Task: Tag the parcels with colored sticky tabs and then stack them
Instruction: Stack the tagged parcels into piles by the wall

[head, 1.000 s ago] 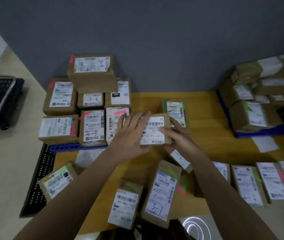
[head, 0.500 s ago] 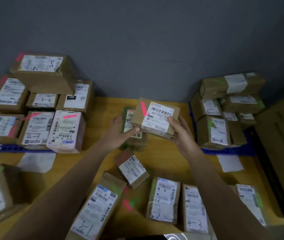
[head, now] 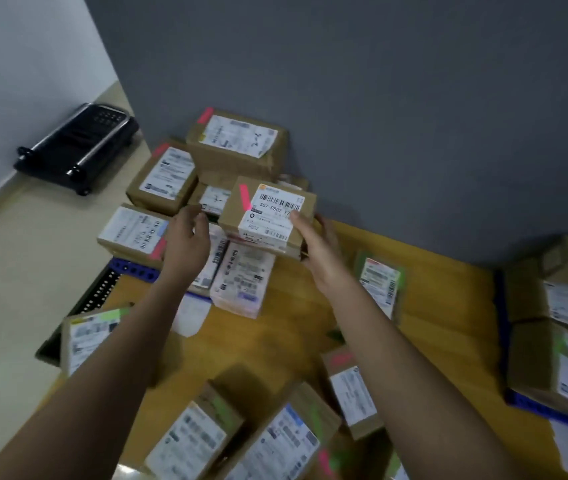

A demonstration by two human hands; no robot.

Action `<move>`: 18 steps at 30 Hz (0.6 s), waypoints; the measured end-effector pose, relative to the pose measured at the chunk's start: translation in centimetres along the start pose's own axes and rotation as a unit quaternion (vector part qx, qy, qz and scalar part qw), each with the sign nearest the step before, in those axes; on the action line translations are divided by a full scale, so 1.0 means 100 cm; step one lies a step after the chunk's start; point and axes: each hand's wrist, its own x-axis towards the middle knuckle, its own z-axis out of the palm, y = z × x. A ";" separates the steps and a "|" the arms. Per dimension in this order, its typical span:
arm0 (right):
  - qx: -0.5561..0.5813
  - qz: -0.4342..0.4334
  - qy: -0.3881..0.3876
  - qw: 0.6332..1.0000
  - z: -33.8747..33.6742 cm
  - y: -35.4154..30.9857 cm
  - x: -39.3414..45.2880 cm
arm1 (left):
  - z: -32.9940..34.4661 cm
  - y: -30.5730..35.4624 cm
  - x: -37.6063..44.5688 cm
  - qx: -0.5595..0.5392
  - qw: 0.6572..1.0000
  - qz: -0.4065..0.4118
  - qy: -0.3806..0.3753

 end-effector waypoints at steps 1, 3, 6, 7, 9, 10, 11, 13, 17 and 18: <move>0.000 0.001 -0.006 1.000 0.023 0.000 0.006 | -0.013 -0.005 0.010 -0.021 1.000 -0.010 -0.008; -0.005 0.005 -0.021 1.000 0.068 0.001 0.020 | -0.040 -0.008 0.028 -0.088 0.995 -0.035 -0.020; 0.002 0.001 -0.024 1.000 0.132 0.000 0.040 | -0.072 -0.014 0.059 -0.192 0.978 -0.083 0.006; 0.012 -0.007 -0.016 1.000 0.153 -0.002 0.045 | -0.081 -0.017 0.072 -0.222 0.970 -0.101 0.003; 0.032 0.005 -0.002 0.999 0.189 -0.003 0.057 | -0.094 -0.020 0.095 -0.276 0.948 -0.157 -0.030; 0.028 0.018 -0.010 0.999 0.202 -0.004 0.060 | -0.099 -0.022 0.106 -0.299 0.937 -0.173 -0.046; 0.014 0.029 -0.021 0.999 0.210 -0.005 0.062 | -0.103 -0.024 0.117 -0.311 0.932 -0.177 -0.055; -0.033 0.023 -0.037 0.999 0.214 -0.006 0.062 | -0.112 -0.029 0.144 -0.299 0.937 -0.171 -0.059; -0.130 -0.016 0.012 0.991 0.192 0.007 0.065 | -0.129 -0.041 0.194 -0.183 0.973 -0.114 -0.079; -0.149 -0.021 0.017 0.988 0.186 0.010 0.067 | -0.129 -0.042 0.204 -0.155 0.979 -0.095 -0.092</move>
